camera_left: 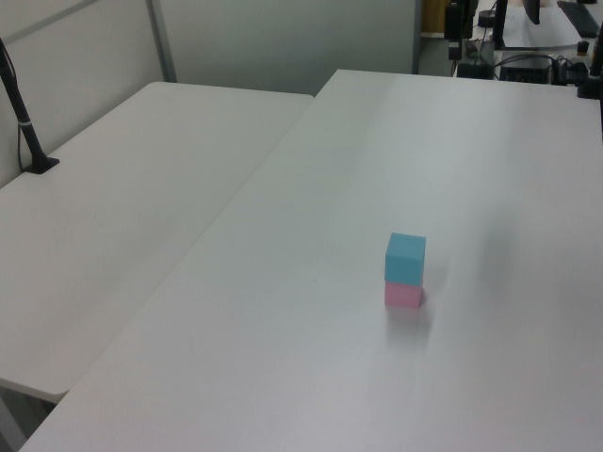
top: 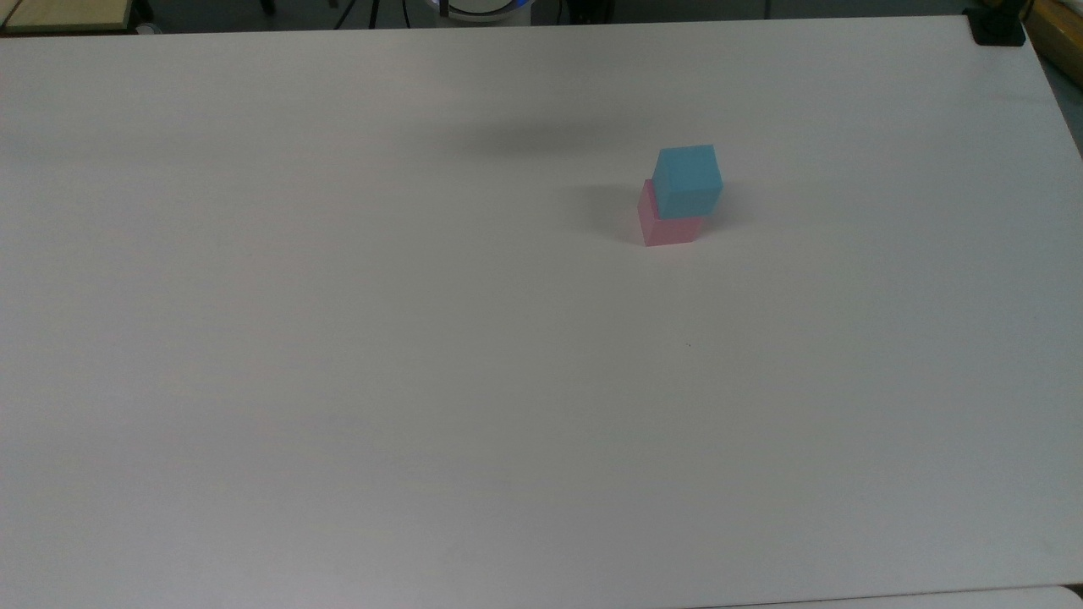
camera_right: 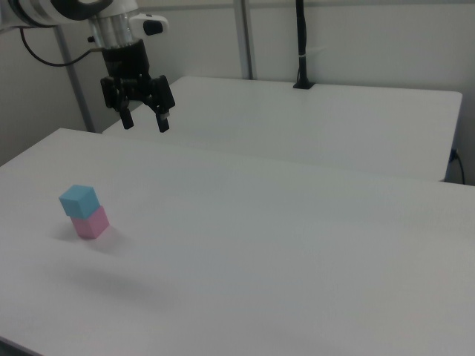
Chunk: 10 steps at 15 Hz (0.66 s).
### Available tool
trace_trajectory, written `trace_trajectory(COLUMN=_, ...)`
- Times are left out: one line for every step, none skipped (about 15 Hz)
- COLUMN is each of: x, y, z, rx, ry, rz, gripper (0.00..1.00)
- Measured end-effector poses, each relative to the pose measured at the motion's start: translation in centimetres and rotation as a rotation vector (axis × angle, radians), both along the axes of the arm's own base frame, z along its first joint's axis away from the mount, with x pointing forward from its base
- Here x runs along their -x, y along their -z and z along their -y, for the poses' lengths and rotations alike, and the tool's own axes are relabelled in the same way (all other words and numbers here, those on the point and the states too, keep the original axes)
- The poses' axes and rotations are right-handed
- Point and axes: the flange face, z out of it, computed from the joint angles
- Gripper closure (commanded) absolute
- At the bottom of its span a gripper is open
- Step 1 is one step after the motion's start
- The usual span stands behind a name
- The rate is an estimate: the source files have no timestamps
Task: Put blue cube on pink cube
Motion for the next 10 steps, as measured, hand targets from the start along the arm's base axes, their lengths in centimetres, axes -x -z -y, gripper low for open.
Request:
trace_trajectory(x=0.00, y=0.00, z=0.02, rx=-0.003, ry=0.001, rz=0.000, gripper=0.00)
trace_trajectory(x=0.00, y=0.00, z=0.03, rx=-0.005, ry=0.001, rz=0.000, gripper=0.00)
trace_trajectory(x=0.00, y=0.01, z=0.04, rx=-0.005, ry=0.002, rz=0.000, gripper=0.00)
trace_trajectory(x=0.00, y=0.01, z=0.06, rx=-0.005, ry=0.002, rz=0.000, gripper=0.00)
trace_trajectory(x=0.00, y=0.01, z=0.08, rx=-0.005, ry=0.002, rz=0.000, gripper=0.00)
trace_trajectory(x=0.00, y=0.00, z=0.10, rx=-0.005, ry=0.003, rz=0.000, gripper=0.00)
trace_trajectory(x=0.01, y=0.00, z=0.17, rx=-0.005, ry=0.004, rz=0.000, gripper=0.00)
trace_trajectory(x=0.01, y=0.00, z=0.29, rx=-0.005, ry=0.007, rz=0.000, gripper=0.00)
trace_trajectory(x=0.01, y=0.00, z=0.44, rx=-0.005, ry=0.009, rz=0.000, gripper=0.00)
trace_trajectory(x=0.02, y=-0.01, z=0.59, rx=-0.005, ry=0.012, rz=0.000, gripper=0.00)
